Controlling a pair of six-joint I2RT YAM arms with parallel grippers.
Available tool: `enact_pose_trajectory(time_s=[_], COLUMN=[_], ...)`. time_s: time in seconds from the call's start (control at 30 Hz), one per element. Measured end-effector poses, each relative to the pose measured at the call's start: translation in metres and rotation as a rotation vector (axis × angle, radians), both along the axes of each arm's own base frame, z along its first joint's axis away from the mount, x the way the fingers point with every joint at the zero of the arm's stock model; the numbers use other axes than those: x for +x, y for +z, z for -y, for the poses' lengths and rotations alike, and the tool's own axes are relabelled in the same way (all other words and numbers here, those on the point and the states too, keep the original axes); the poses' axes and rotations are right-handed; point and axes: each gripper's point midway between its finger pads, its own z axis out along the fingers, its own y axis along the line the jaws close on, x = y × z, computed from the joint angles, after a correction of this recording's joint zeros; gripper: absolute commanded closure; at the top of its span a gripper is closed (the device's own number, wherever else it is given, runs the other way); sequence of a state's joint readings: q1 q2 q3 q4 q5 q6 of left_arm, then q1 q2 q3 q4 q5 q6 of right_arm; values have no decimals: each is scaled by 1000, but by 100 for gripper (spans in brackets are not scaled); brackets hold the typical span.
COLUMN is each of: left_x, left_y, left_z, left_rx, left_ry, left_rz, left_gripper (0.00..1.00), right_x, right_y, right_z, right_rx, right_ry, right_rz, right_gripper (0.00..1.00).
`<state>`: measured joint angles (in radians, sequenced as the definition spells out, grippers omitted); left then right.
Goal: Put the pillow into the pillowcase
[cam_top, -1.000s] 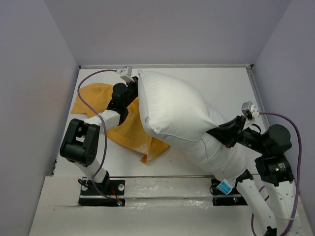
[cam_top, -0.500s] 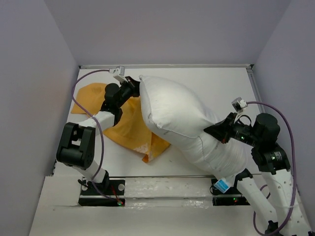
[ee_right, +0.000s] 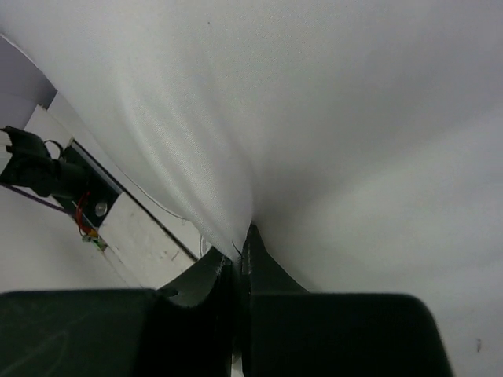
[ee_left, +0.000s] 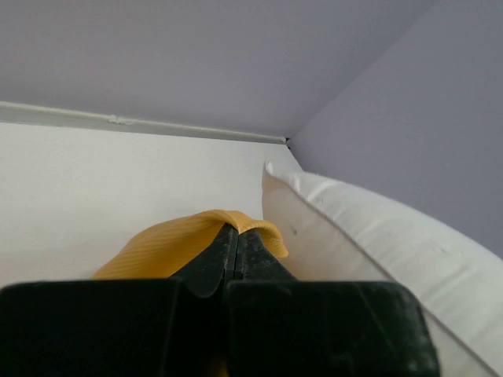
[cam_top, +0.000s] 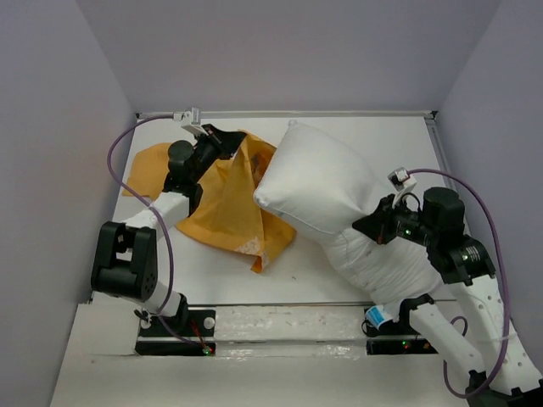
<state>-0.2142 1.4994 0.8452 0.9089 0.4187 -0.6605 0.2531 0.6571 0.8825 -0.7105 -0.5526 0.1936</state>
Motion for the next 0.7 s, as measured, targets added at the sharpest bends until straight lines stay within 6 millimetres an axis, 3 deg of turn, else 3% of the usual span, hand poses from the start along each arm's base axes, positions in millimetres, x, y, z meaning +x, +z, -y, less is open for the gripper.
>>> enact_pose_trajectory(time_s=[0.1, 0.17, 0.27, 0.37, 0.53, 0.63, 0.67, 0.7], left_x=[7, 11, 17, 18, 17, 16, 15, 14], left_y=[6, 1, -14, -22, -16, -11, -9, -7], left_z=[2, 4, 9, 10, 10, 11, 12, 12], left_rx=[-3, -3, -4, 0, 1, -1, -1, -2], left_ry=[-2, -4, -16, -22, -27, -33, -35, -37], left_rz=[15, 6, -27, -49, -32, -21, -18, -13], left_gripper=[100, 100, 100, 100, 100, 100, 100, 100], right_x=[-21, -39, -48, -47, -40, -34, -32, -31], right_y=[12, 21, 31, 21, -4, -10, -12, -12], right_z=[-1, -4, -7, -9, -10, -8, -6, -3], right_rx=[25, 45, 67, 64, 47, 27, 21, 10], right_ry=[44, 90, 132, 129, 104, 72, 50, 31], right_rz=[52, 73, 89, 39, -79, -108, -116, -120], right_gripper=[100, 100, 100, 100, 100, 58, 29, 19])
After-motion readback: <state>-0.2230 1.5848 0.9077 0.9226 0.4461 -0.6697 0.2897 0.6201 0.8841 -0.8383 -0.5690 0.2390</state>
